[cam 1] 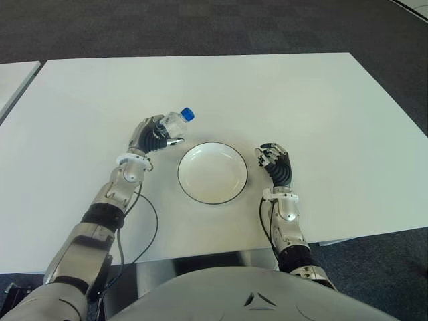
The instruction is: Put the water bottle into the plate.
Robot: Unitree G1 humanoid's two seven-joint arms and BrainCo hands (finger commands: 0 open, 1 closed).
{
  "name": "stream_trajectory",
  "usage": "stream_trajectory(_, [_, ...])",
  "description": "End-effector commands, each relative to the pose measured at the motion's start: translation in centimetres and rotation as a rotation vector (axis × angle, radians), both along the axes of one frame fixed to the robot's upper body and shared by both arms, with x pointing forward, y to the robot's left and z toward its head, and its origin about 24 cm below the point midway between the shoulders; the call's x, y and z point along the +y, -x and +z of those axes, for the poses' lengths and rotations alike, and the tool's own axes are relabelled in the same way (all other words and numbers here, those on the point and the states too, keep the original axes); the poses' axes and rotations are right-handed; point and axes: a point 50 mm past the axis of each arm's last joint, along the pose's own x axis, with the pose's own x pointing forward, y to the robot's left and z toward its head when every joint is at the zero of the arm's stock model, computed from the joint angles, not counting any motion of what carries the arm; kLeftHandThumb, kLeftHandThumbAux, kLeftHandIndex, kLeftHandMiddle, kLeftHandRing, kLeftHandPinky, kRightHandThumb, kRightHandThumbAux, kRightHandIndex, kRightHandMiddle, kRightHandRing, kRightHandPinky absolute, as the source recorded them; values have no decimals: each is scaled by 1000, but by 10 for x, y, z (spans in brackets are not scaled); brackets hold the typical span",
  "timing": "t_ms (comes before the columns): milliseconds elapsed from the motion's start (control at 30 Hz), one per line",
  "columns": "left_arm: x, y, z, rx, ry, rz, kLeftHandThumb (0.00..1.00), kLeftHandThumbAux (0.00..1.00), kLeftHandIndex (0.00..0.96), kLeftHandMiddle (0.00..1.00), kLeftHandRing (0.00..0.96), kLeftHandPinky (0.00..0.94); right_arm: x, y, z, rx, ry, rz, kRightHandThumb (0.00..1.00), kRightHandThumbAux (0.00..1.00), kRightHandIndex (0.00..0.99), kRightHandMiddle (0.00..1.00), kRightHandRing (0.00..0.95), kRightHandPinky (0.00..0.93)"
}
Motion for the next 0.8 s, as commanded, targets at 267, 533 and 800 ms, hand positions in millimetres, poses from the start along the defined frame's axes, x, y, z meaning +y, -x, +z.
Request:
stream_trajectory(267, [-43, 27, 26, -83, 206, -136, 850, 670, 395, 531, 870, 827, 1, 30, -36, 233, -17, -27, 703, 728, 434, 684, 673, 661])
stream_trajectory(533, [-67, 42, 24, -37, 193, -259, 851, 670, 396, 531, 869, 833, 1, 31, -36, 243, -12, -35, 703, 728, 433, 668, 656, 647])
stream_trajectory(800, [-98, 62, -1, 69, 100, -432, 852, 669, 398, 533, 868, 834, 0, 31, -37, 251, -17, -43, 703, 728, 433, 663, 651, 642])
